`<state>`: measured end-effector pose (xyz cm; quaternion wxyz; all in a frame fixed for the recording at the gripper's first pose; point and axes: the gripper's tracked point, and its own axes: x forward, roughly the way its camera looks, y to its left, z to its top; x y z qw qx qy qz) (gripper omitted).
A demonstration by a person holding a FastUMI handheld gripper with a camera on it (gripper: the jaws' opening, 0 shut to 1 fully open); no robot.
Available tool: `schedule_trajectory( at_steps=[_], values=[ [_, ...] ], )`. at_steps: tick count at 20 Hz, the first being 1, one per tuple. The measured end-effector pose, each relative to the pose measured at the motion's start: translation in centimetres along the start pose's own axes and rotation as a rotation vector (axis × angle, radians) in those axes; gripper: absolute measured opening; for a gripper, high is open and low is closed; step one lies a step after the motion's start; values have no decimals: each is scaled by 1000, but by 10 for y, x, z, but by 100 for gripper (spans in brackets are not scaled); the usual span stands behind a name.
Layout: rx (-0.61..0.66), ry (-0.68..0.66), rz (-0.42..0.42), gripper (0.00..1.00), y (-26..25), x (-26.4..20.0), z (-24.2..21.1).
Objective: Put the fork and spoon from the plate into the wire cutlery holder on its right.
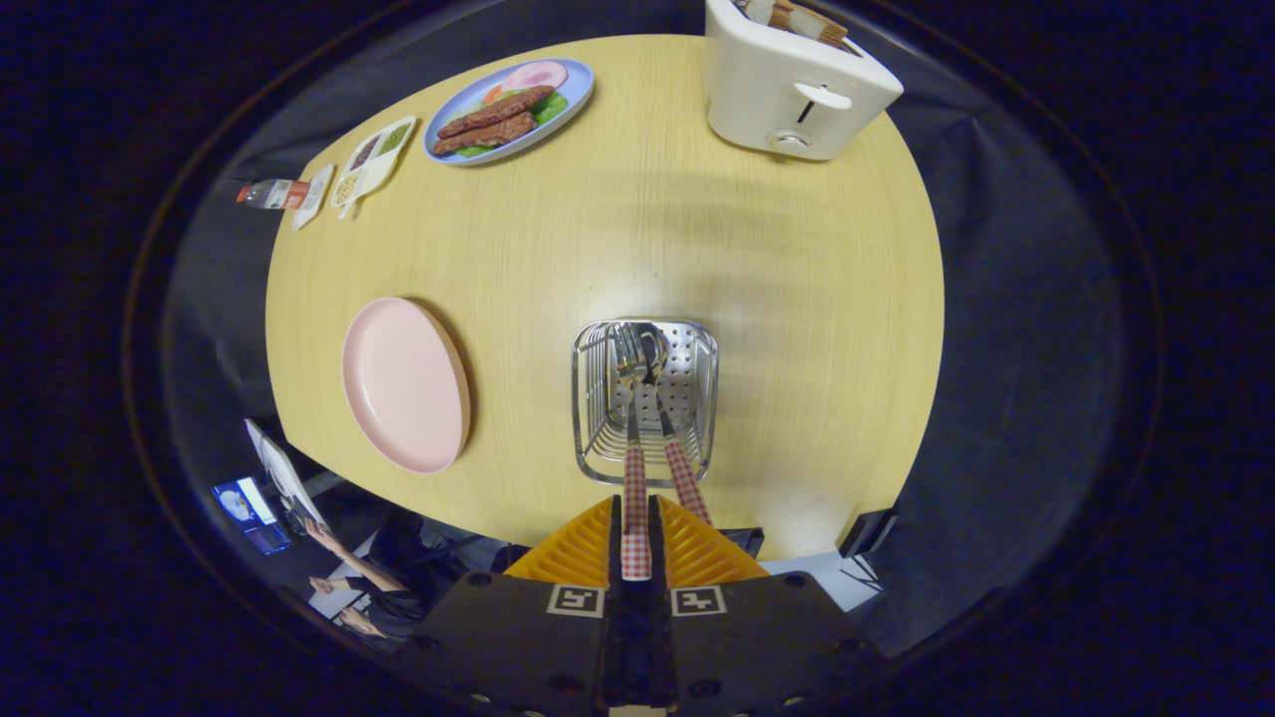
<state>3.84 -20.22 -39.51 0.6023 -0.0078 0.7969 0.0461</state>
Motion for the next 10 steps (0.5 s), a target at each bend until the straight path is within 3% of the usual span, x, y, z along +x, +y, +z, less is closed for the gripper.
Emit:
schedule_trajectory(
  at_steps=[3, 10],
  values=[
    [-2, -41, 12, 12, 4, -6, 5],
    [-14, -187, 43, 39, 24, -23, 11]
  ],
)
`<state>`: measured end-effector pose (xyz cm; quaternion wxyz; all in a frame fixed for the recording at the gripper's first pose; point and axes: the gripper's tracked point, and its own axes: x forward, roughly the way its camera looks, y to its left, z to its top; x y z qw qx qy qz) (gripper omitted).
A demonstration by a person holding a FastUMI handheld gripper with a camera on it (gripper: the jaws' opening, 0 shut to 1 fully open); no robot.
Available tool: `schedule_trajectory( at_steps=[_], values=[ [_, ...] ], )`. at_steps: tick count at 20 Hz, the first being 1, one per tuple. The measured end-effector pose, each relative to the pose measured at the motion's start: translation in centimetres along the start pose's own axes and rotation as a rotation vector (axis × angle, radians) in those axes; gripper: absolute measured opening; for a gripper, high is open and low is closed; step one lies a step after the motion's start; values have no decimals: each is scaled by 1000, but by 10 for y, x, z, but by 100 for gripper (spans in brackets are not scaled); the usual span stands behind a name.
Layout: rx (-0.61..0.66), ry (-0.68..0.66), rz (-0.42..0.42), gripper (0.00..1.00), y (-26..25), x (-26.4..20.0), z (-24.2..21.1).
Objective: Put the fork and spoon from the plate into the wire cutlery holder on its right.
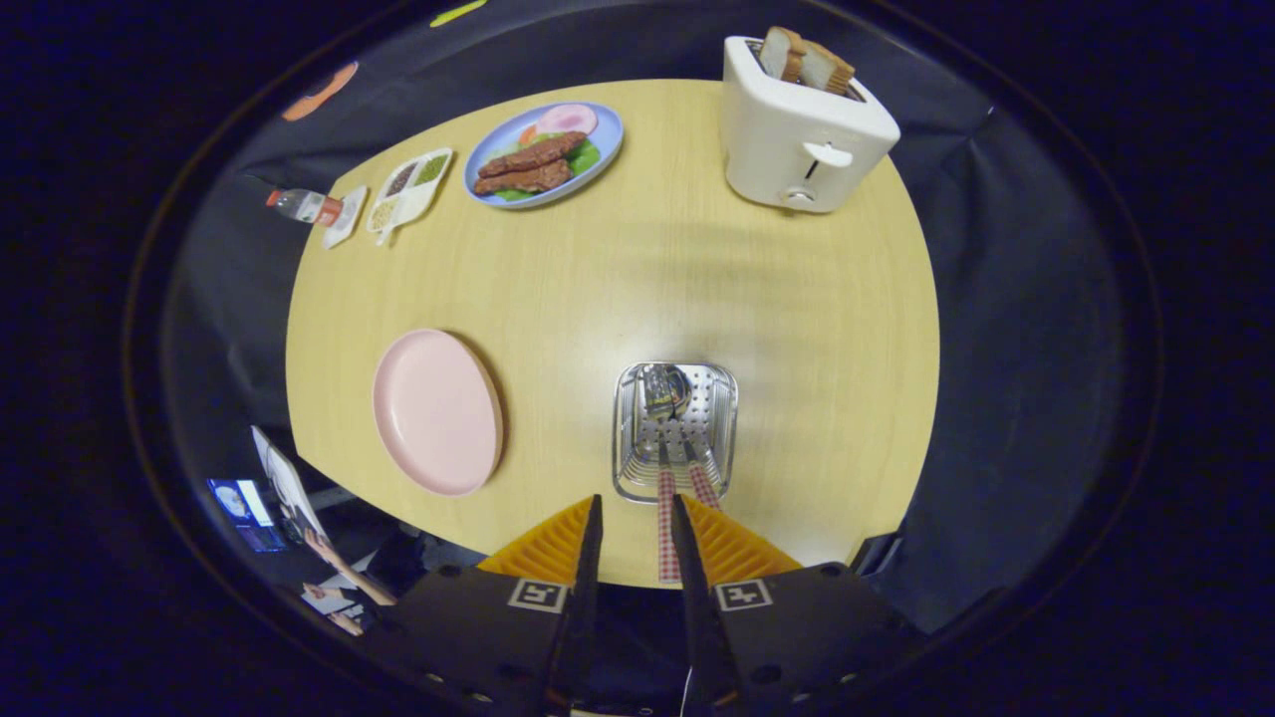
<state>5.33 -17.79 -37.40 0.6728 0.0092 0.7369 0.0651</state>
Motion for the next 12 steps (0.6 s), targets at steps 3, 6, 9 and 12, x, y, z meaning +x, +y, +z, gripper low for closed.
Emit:
schedule_trajectory(
  at_steps=[3, 6, 9, 12],
  values=[
    [6, -95, 36, 60, 21, -8, 4],
    [38, -169, 60, 81, 47, -15, -2],
    [75, -239, 65, 97, 76, -25, -13],
    [97, -363, 25, 97, 100, -38, -12]
  ],
)
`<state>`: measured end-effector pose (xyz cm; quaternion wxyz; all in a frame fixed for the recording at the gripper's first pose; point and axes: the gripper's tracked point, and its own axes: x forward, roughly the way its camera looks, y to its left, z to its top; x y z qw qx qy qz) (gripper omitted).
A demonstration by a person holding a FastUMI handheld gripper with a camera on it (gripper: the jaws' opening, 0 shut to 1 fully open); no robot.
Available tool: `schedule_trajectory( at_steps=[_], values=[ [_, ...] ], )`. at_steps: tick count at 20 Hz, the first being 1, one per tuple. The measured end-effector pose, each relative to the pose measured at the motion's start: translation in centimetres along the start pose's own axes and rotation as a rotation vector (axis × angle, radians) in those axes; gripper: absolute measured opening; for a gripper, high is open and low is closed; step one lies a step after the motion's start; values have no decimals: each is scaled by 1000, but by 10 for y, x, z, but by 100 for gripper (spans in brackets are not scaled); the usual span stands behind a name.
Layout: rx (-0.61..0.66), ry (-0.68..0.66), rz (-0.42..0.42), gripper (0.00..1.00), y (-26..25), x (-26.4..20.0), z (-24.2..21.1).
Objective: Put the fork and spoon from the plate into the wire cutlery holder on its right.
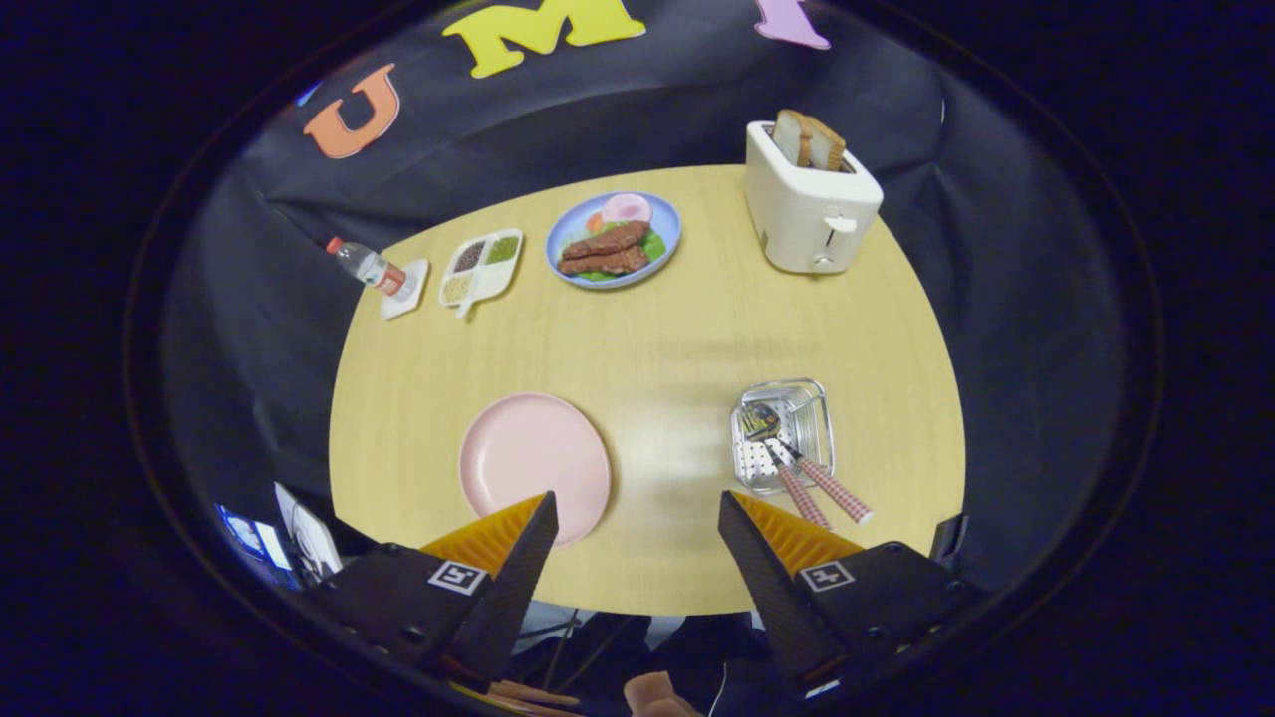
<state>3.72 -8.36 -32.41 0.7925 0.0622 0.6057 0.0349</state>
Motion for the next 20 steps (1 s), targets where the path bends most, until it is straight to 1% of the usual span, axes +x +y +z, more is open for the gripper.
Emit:
schedule_trajectory(
  at_steps=[5, 8, 12, 18, 20],
  values=[
    [29, -202, -65, 98, 47, -34, 8],
    [36, -314, -80, 97, 76, -63, 15],
    [6, -477, -96, 98, 109, -104, 25],
    [-24, -715, -103, 97, 140, -165, 42],
    [-24, -776, -130, 97, 139, -182, 41]
  ],
)
